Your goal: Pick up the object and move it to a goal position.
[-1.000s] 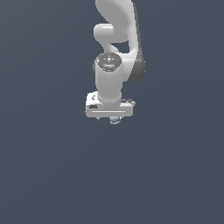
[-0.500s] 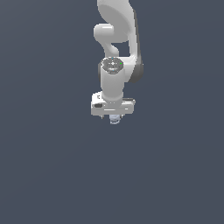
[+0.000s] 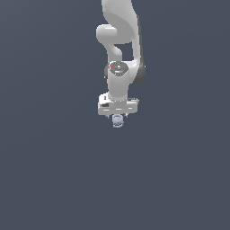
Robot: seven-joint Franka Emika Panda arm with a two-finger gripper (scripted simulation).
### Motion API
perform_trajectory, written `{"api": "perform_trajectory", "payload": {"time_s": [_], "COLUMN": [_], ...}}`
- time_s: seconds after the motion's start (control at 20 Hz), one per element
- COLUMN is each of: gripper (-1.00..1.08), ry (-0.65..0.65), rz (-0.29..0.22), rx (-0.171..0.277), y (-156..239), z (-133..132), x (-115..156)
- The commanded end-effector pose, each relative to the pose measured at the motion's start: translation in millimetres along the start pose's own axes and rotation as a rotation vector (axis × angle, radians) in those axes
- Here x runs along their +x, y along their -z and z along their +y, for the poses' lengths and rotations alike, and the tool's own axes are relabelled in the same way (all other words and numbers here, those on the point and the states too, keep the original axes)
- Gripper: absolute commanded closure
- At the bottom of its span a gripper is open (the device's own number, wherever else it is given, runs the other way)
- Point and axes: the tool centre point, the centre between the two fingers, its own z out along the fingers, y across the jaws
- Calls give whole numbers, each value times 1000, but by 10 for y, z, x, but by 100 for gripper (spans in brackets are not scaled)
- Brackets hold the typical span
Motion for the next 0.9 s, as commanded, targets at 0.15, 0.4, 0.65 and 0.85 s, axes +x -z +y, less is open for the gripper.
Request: {"api": "perform_trajectory", "payload": {"time_s": [0.15, 0.4, 0.65, 0.85], "gripper": [-92, -92, -92, -92], "ry": [10, 12, 12, 12], "rz": [4, 4, 4, 4], "rx": [1, 2, 2, 2], "y": [-81, -93, -168, -332], "z": [-44, -51, -52, -52], "x": [-141, -161, -165, -173]}}
